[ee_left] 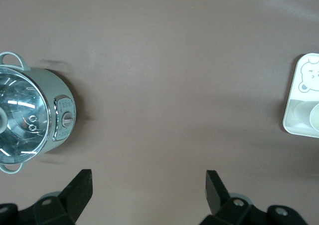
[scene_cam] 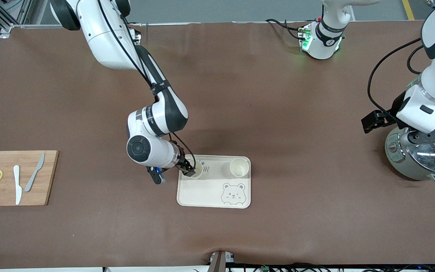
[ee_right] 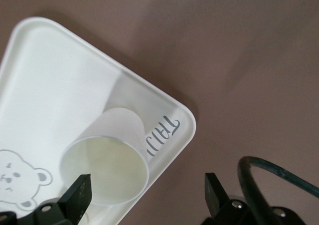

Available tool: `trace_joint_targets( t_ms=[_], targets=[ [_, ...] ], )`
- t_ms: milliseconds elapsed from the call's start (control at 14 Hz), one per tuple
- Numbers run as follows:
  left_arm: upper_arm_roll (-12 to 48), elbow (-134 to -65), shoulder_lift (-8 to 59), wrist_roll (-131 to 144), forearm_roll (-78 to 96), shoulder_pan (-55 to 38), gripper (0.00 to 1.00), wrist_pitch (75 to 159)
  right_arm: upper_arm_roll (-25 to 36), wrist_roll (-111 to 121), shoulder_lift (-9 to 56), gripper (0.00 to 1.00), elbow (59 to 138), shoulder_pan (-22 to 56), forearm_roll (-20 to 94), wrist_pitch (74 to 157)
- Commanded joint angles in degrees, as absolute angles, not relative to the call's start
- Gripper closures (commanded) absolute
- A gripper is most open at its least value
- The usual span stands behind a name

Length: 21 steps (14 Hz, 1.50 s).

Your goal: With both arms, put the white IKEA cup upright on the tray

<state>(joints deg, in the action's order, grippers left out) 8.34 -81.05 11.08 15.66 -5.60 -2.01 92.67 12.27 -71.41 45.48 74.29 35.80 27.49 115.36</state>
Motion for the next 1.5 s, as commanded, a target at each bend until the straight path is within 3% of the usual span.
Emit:
trace_joint_targets(
  t_ms=[0,214,571,1000,1429],
  targets=[
    [8.6,-81.2,10.2,14.9,-6.1,-2.1,0.00,92.9,12.6,-68.2,41.9,0.00,75.3,34.4,27.5,110.2],
    [9.2,-81.3,9.2,14.9,-6.1,-2.0,0.00,92.8,12.8,-66.2,39.1,0.00,77.1,34.1,27.1,108.6],
    [7.8,-81.7,7.5,14.8,-6.1,-4.5,0.00,92.9,14.1,-47.8,26.8,0.00,91.7,32.0,25.4,111.1],
    [5.0,-91.0,0.8,14.9,-5.7,-6.5,0.00,96.1,15.0,-27.2,16.8,0.00,102.1,29.4,18.0,111.1],
    [5.2,-91.0,0.9,14.7,-5.7,-6.1,0.00,96.2,15.1,-13.4,9.6,0.00,107.6,25.1,9.7,110.6]
  ],
)
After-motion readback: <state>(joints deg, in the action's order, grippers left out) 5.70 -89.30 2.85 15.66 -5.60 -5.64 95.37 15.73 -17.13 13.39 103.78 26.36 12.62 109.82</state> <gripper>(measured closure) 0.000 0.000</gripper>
